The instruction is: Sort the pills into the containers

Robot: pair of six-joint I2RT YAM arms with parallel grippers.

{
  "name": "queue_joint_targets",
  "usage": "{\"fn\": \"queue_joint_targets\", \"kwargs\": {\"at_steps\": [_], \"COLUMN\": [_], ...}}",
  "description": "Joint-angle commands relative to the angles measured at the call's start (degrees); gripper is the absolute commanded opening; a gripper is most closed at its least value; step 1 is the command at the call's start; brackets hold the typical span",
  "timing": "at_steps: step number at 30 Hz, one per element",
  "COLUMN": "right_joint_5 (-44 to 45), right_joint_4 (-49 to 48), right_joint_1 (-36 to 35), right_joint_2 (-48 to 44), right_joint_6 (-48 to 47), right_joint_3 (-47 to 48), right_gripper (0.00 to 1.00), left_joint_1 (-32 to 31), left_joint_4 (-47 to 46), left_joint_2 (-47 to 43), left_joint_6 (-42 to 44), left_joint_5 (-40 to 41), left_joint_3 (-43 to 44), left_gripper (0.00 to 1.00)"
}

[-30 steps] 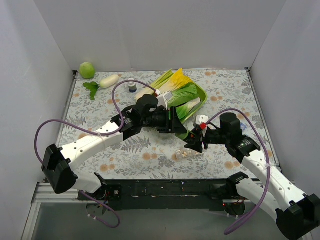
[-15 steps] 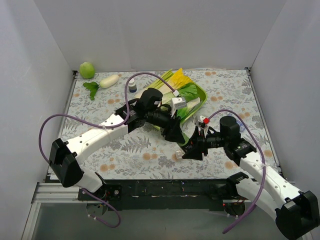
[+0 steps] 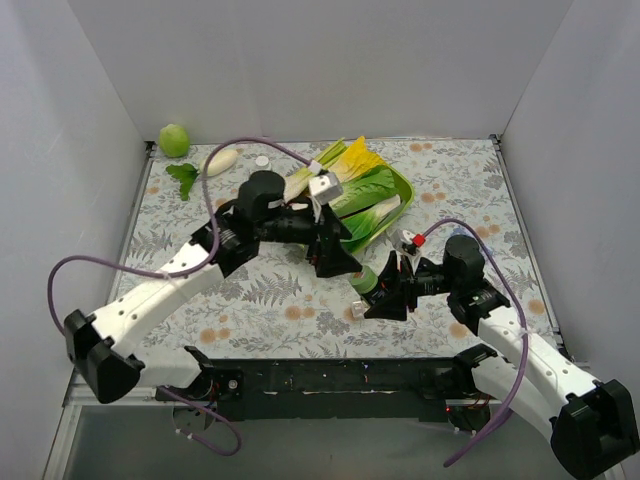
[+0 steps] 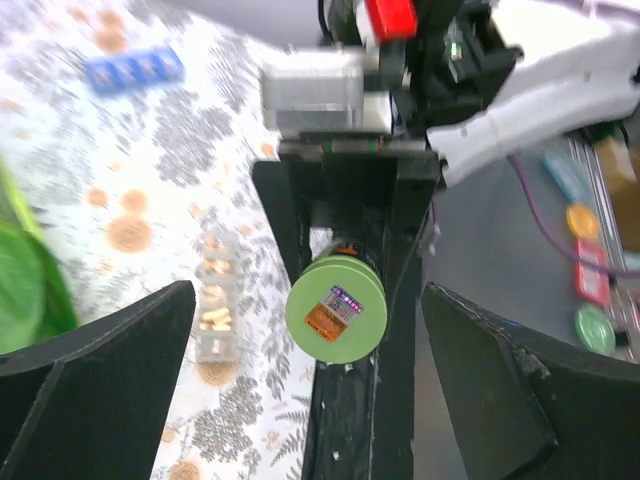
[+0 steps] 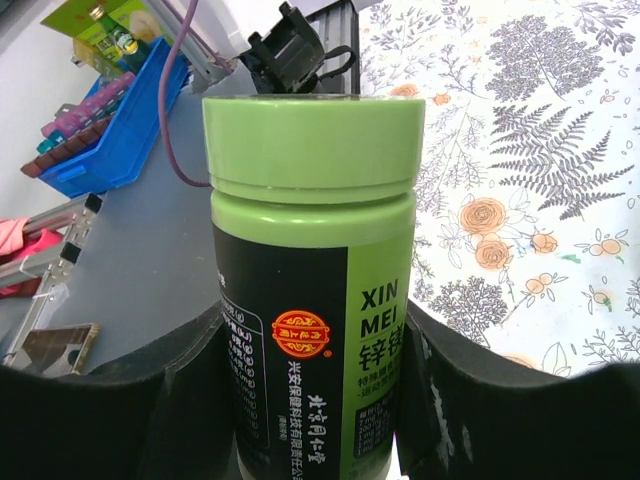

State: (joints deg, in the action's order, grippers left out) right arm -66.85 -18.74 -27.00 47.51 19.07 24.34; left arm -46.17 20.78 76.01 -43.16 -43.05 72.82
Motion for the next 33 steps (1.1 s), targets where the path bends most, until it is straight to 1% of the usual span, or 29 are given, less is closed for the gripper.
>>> {"fn": "queue_joint_targets", "kwargs": {"at_steps": [1, 2, 3, 5, 6, 7, 9, 10, 11, 12, 13, 14, 17, 22, 24, 26, 27, 28, 30, 33], "right_joint_5": [0.8, 1.5, 2.5, 7.1, 9.0, 14.3, 20.2, 25.7, 28.2, 30.2, 33.0, 34.3, 38.5, 40.3, 40.5, 40.4, 40.2, 40.0, 39.8, 39.6], "right_joint_4": [11.7, 14.9, 20.8, 28.0, 34.1, 36.4, 38.6, 39.0, 38.3, 37.9, 37.8, 37.8, 38.3, 37.6, 37.6, 37.6, 37.6, 37.3, 37.1, 36.9], "right_joint_1": [0.3, 0.3, 0.3, 0.2, 0.2, 0.1, -0.1, -0.3, -0.4, -0.6, -1.1, -1.6, -3.3, -3.9, -3.9, -4.0, -4.0, -4.0, -4.0, -4.1], "right_joint_2": [-1.6, -1.8, -2.1, -2.6, -2.8, -3.1, -3.7, -4.7, -5.2, -5.5, -5.6, -5.4, -4.3, -4.0, -4.0, -4.0, -3.9, -3.9, -3.9, -3.8], "right_joint_6": [-15.1, -18.2, -25.3, -32.3, -36.3, -42.4, -46.6, -49.5, -50.4, -51.2, -52.2, -53.0, -53.9, -54.2, -54.5, -54.4, -54.4, -54.1, -53.9, -53.5], "right_joint_3": [6.0, 6.7, 8.4, 10.7, 12.0, 14.6, 16.4, 17.3, 17.5, 17.7, 18.0, 18.6, 19.4, 19.3, 19.2, 18.9, 18.9, 18.8, 18.6, 18.8], "right_gripper": [0.01, 0.01, 0.01, 0.01, 0.01, 0.01, 0.01, 0.01, 0.01, 0.01, 0.01, 0.01, 0.01, 0.01, 0.01, 0.01, 0.01, 0.01, 0.01, 0.01], "left_joint_1": [2.9, 3.3, 3.6, 4.9, 5.3, 5.7, 5.7, 5.6, 5.5, 5.0, 3.7, 2.8, -0.2, -2.7, -3.1, -3.7, -3.9, -4.2, -4.5, -4.9], "left_joint_4": [-10.1, -10.3, -10.1, -7.3, -5.8, -3.1, -2.0, -3.5, -5.2, -6.6, -7.6, -7.7, -8.2, -8.2, -8.3, -8.5, -8.4, -8.5, -8.3, -7.3], "left_joint_2": [-10.8, -12.0, -13.0, -14.2, -14.1, -13.7, -13.3, -13.3, -13.4, -13.5, -13.4, -13.1, -11.0, -7.4, -6.4, -5.3, -4.9, -4.2, -3.4, -2.1], "left_joint_6": [-10.4, -12.2, -17.0, -22.0, -28.2, -32.2, -39.2, -47.0, -49.6, -52.3, -54.4, -54.8, -56.2, -57.8, -58.5, -58.6, -58.9, -58.8, -58.4, -58.0], "left_joint_5": [7.2, 8.6, 10.9, 15.7, 17.3, 18.8, 18.9, 18.4, 16.9, 17.0, 18.0, 20.8, 24.6, 27.9, 28.9, 29.2, 29.4, 29.3, 29.5, 30.7], "left_joint_3": [-2.3, -3.1, -3.5, -3.8, -4.2, -4.5, -7.1, -8.9, -10.7, -12.7, -12.9, -12.8, -10.8, -8.7, -8.4, -8.3, -8.3, -8.3, -7.9, -7.2], "left_gripper": [0.98, 0.98, 0.98, 0.98, 0.98, 0.98, 0.98, 0.98, 0.98, 0.98, 0.98, 0.98, 0.98, 0.98, 0.97, 0.93, 0.87, 0.87, 0.83, 0.81]}}
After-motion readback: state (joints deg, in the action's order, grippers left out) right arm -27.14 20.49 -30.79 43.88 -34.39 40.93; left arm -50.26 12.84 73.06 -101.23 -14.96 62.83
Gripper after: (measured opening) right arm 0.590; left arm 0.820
